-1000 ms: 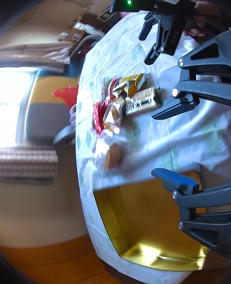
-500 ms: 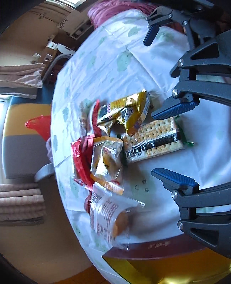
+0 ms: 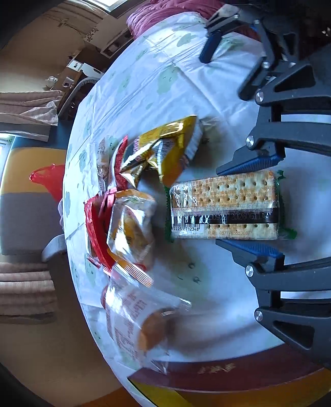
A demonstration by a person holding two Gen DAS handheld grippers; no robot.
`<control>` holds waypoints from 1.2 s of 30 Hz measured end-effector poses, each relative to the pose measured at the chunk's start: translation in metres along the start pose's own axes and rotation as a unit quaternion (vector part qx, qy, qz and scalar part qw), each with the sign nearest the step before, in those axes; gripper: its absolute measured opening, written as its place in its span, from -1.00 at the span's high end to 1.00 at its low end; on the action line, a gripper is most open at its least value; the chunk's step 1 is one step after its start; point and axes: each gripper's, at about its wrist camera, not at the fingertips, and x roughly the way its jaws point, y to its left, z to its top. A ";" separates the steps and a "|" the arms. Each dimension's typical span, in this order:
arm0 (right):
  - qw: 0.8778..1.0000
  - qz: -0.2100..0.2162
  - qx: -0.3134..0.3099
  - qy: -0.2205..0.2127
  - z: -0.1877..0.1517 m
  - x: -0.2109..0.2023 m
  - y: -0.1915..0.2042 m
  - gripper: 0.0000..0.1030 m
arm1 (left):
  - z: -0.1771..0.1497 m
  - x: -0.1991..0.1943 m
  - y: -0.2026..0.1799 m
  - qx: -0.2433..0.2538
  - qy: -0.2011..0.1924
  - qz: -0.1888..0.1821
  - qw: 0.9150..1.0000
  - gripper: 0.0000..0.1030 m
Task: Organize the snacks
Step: 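Close the left gripper on the cracker pack, then carry crackers into the tin with left gripper while right gripper grasps pastry packet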
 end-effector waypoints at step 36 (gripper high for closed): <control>0.972 0.106 -0.195 0.073 0.207 0.127 0.013 -0.33 | -0.040 -0.022 0.009 -0.003 -0.047 0.017 0.999 0.07</control>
